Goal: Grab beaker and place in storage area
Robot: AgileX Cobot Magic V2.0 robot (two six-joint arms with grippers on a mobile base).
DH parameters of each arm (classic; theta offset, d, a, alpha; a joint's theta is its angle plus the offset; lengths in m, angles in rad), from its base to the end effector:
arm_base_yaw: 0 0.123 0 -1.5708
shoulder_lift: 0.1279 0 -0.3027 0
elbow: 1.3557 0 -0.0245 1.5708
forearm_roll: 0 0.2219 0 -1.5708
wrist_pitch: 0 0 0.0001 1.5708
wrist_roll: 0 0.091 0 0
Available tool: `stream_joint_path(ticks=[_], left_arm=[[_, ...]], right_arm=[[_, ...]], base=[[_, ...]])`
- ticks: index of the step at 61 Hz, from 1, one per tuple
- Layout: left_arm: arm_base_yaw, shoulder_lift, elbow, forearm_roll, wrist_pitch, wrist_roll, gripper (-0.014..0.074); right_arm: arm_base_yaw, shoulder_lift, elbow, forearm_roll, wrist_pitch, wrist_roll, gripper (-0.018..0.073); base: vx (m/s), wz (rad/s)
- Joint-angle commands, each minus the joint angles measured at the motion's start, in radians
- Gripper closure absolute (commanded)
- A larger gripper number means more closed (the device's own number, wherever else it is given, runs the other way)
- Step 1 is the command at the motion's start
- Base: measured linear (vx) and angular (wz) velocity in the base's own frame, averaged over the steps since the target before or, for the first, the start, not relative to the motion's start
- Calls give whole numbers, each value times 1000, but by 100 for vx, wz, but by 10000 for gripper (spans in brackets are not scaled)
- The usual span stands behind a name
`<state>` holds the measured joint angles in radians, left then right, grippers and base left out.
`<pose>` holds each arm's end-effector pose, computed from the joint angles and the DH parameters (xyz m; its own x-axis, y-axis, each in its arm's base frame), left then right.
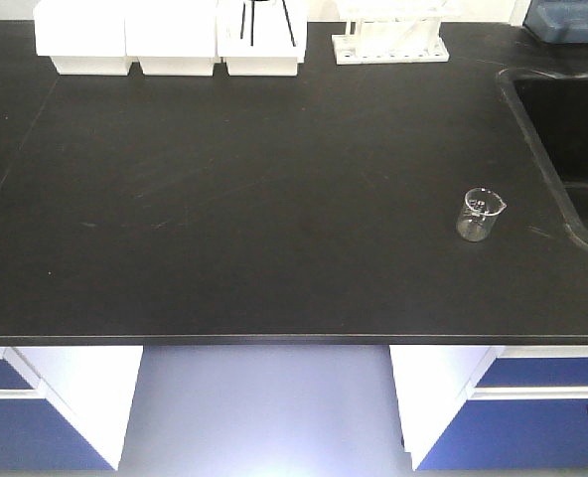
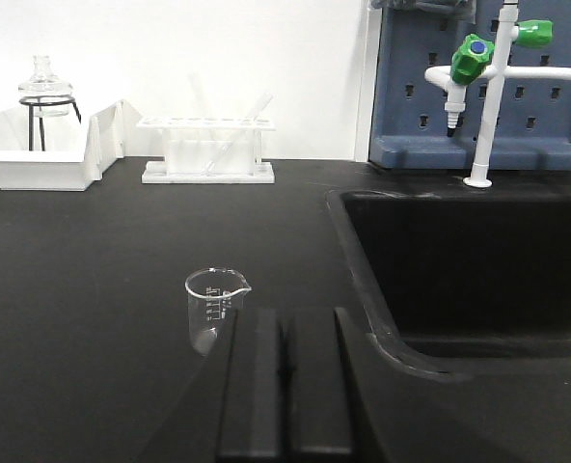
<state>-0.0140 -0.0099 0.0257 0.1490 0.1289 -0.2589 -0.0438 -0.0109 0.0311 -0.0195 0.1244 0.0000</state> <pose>0.0098 0.0016 0.1937 -0.0552 -0.1101 -0.9924 -0.0112 0.9939 -0.1097 0.0100 -0.0007 0.1923 -0.0582 -0.0168 -0.9982 0.0451 0.9988 -0.0195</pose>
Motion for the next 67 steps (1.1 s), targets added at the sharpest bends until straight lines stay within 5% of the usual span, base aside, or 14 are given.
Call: stream_joint_path(ticks=[1,20,33,40,67], left_arm=[[-8,-17,22,-6,-81,-6,605],[-8,-17,22,-6,-81,-6,605],[-8,-17,22,-6,-81,-6,605],[-8,-17,22,-6,-81,-6,605],[-8,-17,22,-6,-81,-6,605]], right_arm=[[-3,-12,9,-6,-82,-9,567],[-3,-12,9,-7,-86,-10,567],[-3,-12,-6,0,-310,0,567],[-3,27,-110,26,-292,5,567],[-3,770,-711,28,-270,29,567]], base=[[0,0],[0,0],[0,0],[0,0],[0,0]])
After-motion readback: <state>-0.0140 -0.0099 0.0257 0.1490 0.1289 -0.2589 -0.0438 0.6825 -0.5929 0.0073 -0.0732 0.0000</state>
